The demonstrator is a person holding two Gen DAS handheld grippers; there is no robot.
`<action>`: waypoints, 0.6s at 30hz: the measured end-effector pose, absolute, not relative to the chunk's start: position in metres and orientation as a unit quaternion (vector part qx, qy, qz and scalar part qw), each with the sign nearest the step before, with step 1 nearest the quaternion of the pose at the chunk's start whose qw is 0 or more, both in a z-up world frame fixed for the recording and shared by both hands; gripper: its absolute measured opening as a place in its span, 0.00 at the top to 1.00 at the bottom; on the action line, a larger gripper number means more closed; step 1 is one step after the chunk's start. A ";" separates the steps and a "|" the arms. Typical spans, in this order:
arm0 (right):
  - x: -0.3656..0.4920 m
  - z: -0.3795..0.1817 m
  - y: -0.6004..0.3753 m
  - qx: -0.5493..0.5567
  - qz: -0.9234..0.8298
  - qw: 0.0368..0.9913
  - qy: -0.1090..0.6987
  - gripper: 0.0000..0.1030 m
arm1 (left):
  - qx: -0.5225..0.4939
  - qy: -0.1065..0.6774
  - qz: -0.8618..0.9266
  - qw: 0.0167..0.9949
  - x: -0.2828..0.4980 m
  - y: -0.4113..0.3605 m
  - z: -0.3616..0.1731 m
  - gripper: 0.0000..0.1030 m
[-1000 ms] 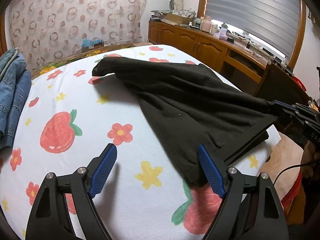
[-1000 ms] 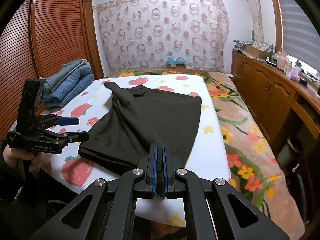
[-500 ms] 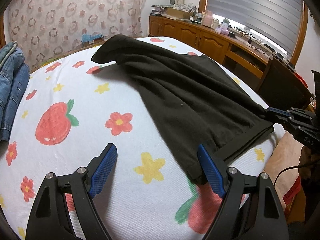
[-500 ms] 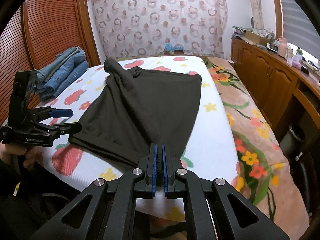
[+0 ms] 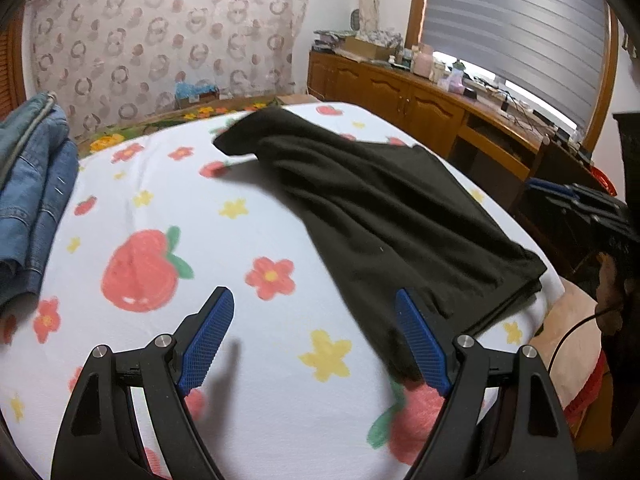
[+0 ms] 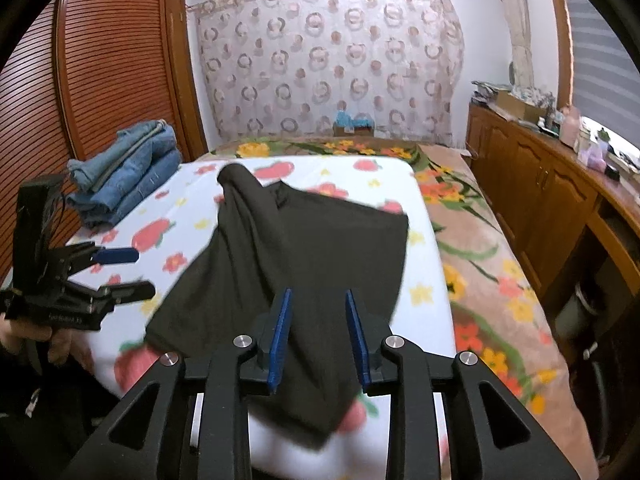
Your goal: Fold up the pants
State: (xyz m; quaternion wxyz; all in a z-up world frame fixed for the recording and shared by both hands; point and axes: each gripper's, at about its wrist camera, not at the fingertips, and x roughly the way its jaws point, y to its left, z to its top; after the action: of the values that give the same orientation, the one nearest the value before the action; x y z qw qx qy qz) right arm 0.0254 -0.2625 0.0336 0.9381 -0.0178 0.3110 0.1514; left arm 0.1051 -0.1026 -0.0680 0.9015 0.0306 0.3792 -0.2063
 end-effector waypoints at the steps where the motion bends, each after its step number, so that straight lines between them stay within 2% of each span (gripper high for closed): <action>1: 0.032 0.037 -0.261 -0.017 0.156 0.938 0.310 0.72 | 0.030 0.377 -0.205 0.903 0.106 -0.100 -0.066 0.19; 12: 0.108 0.034 -0.239 -0.023 0.183 0.922 0.340 0.72 | 0.012 0.358 -0.191 0.914 0.112 -0.079 -0.056 0.19; 18: 0.141 0.024 -0.233 -0.013 0.199 0.902 0.382 0.72 | 0.008 0.357 -0.188 0.915 0.113 -0.072 -0.058 0.19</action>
State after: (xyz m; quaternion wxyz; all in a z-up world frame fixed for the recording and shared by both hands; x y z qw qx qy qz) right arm 0.1412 -0.2333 0.0243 0.9022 -0.0129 0.3824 0.1989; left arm 0.1131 -0.0716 -0.0580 0.9149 0.0080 0.3569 -0.1885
